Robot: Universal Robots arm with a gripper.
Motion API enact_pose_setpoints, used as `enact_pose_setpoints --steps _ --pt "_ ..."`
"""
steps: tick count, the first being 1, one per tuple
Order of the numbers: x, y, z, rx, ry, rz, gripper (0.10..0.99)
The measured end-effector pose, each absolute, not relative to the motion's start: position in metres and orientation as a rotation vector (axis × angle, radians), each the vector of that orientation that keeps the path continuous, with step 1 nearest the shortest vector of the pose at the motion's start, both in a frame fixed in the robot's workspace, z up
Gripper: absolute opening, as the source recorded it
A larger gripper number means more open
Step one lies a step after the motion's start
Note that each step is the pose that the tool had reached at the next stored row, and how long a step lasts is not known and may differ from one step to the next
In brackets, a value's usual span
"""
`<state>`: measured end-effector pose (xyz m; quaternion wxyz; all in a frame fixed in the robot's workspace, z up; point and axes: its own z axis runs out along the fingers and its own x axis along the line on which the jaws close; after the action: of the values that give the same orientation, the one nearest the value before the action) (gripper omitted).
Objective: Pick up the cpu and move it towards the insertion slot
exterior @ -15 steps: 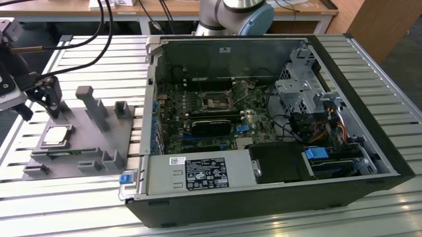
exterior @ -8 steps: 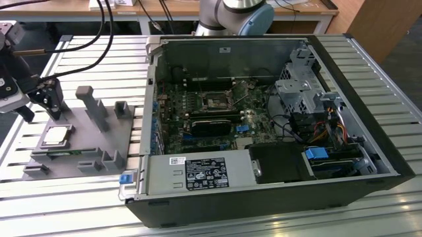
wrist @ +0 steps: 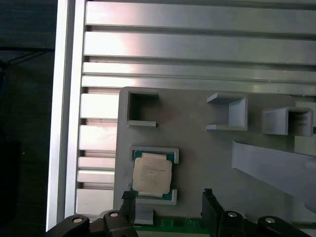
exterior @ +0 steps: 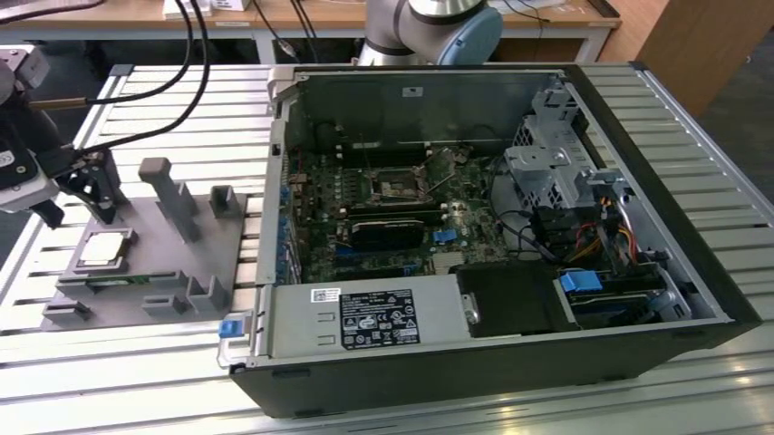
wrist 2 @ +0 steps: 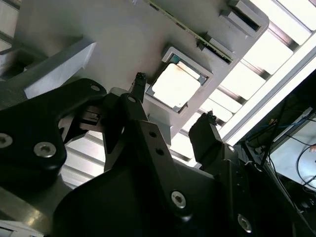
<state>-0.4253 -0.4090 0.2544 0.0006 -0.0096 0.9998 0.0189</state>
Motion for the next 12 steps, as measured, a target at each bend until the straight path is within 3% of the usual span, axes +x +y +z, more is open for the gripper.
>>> enact_pose_setpoints --steps 1,3,4,12 --pt "-0.425 -0.409 0.253 -0.03 3.14 0.059 0.655" --pt "-0.425 -0.409 0.25 -0.03 3.14 0.058 0.655" --pt "-0.425 -0.409 0.249 -0.03 3.14 0.058 0.722" --pt "-0.425 -0.409 0.237 -0.03 3.15 0.058 0.722"
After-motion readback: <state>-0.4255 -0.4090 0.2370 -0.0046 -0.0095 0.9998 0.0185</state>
